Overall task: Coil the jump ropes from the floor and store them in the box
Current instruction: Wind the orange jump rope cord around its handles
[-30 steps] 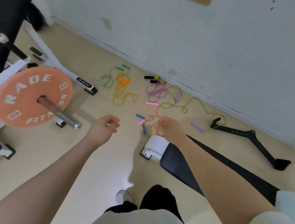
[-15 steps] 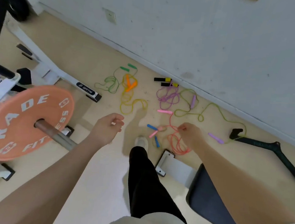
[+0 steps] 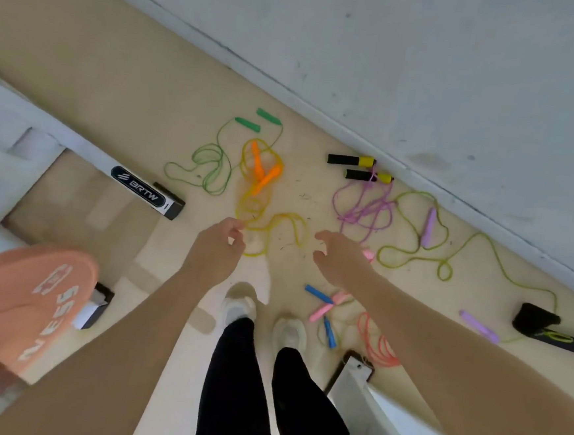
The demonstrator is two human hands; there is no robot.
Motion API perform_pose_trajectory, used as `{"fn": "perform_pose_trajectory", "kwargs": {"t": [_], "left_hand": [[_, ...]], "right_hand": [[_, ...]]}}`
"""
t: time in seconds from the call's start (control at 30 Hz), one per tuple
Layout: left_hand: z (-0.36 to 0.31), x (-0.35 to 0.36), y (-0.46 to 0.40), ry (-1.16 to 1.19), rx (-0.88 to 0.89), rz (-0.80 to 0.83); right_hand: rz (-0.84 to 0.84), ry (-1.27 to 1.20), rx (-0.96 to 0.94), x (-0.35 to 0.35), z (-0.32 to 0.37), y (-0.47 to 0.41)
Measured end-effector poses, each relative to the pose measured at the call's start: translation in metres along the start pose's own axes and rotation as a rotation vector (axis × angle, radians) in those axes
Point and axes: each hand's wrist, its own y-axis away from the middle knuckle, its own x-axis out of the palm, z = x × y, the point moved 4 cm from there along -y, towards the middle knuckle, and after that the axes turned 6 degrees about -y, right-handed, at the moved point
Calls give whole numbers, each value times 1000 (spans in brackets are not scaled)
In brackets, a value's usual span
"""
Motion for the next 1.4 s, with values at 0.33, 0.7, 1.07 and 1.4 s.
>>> {"fn": "perform_pose_trajectory", "kwargs": {"t": [0.33, 0.7, 1.07, 1.4], "left_hand": [[90, 109, -258, -253, 40, -35], [95, 158, -448, -963, 499, 15], [126, 178, -410, -1120, 330, 140], [41, 118, -269, -525, 375, 69]], "right_hand": [[-43, -12, -25, 95, -27, -273], [-135, 411, -343, 142, -19, -452], [-31, 782, -280, 163, -54, -422], [-196, -379, -234, 36, -51, -253]]}}
